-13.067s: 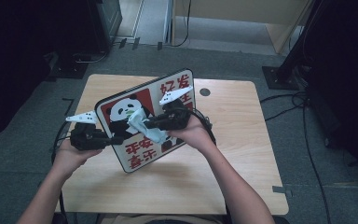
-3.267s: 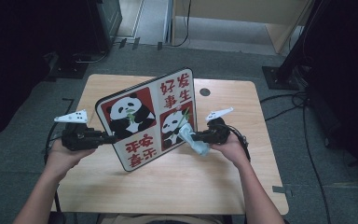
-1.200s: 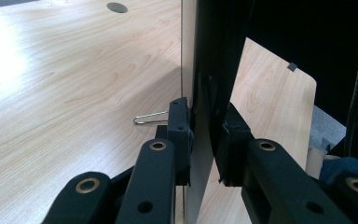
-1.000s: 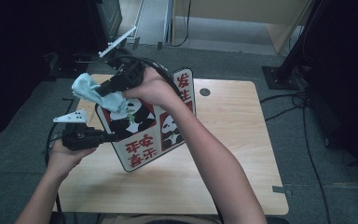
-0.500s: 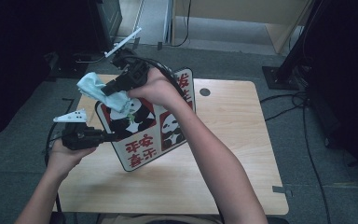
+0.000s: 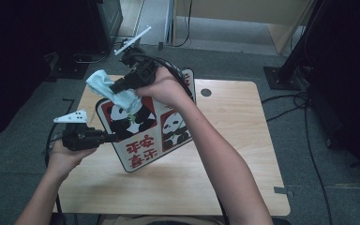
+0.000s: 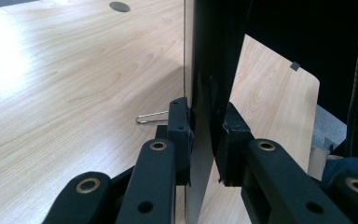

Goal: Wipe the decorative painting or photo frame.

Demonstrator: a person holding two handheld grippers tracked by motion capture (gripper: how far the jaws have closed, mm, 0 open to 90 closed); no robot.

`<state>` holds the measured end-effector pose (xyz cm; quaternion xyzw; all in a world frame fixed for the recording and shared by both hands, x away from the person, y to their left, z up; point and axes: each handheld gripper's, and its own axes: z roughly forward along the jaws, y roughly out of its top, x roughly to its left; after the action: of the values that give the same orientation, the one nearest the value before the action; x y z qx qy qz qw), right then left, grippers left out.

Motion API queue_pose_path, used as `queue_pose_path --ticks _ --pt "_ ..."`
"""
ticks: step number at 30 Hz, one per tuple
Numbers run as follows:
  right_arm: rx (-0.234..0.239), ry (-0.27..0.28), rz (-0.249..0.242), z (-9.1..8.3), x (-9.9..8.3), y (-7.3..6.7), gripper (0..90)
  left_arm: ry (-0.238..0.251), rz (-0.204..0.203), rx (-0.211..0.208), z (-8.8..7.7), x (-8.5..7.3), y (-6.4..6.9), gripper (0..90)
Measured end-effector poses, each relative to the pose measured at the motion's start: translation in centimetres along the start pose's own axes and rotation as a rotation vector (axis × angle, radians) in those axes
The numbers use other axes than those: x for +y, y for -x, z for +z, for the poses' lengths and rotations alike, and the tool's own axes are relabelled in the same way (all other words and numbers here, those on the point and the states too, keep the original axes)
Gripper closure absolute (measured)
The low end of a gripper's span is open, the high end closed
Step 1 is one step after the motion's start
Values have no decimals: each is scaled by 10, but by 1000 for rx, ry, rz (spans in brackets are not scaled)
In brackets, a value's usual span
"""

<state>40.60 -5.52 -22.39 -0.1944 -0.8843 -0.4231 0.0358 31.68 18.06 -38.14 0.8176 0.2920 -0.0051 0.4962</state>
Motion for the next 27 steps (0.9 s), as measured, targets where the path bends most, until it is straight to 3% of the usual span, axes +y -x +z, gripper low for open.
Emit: queue_pose_path --ticks 27 --pt "-78 -12 62 -33 -20 25 825 1 0 0 0 0 0 787"
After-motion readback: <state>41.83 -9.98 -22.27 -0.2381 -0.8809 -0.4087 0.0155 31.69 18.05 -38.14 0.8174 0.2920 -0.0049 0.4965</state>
